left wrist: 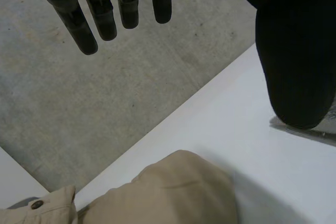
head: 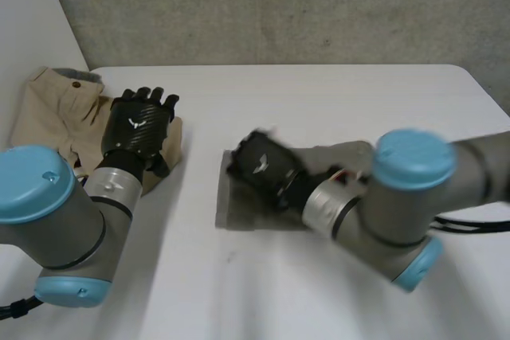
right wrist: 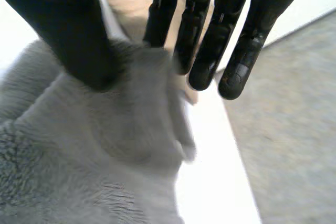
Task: Fold the laundry.
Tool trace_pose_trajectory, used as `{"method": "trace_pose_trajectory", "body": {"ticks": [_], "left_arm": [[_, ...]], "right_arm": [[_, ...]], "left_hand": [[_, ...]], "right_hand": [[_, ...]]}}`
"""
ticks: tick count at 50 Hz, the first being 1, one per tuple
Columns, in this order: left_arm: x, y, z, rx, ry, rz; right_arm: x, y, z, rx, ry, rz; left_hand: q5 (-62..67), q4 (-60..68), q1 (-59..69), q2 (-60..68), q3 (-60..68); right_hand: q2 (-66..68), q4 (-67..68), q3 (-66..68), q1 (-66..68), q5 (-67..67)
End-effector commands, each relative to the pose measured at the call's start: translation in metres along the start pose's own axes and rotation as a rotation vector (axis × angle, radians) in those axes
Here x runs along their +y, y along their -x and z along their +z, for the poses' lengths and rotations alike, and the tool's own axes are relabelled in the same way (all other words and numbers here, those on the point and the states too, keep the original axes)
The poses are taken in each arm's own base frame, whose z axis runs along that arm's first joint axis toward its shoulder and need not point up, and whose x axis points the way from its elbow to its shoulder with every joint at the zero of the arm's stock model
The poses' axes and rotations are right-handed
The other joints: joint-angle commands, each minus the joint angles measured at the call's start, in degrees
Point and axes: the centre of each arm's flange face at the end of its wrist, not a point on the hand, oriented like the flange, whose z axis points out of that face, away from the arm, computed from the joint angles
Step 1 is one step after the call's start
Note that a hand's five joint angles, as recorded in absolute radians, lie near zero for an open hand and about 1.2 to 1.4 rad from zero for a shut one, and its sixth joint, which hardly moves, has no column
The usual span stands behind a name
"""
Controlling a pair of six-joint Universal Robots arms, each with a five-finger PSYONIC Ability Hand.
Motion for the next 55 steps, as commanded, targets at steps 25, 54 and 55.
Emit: {"method": "trace_pose_trajectory", "body": {"ticks": [25,54,55], "left_arm": [[-0.004,-0.019,-0.009,0.057,-0.014,0.002],[-0.051,-0.048,0.023,0.163,-0.013,-0.283],[-0.049,-0.055,0.023,0.184,0.006,-0.304]], "right_arm": [[0.127,-0.079,-0.114,0.372,0.650,0.531],[-0.005,-0.038,-0.022,0.256,0.217,0.479],[0.000,-0.048,-0.025,0.296,0.226,0.506]], "left_hand": [[-2.8,-1.7,-1.5,-1.7,-2.1],[-1.5,-0.5,-0.3,-0.5,-0.8],[-0.9,0.1,0.4,0.2,-0.2]], "right_hand": [[23.4,23.1,23.1,32.5,23.0],[-46.6,-46.9,-46.9,-37.5,-47.0],[-46.6,-46.9,-46.9,-37.5,-47.0]]}}
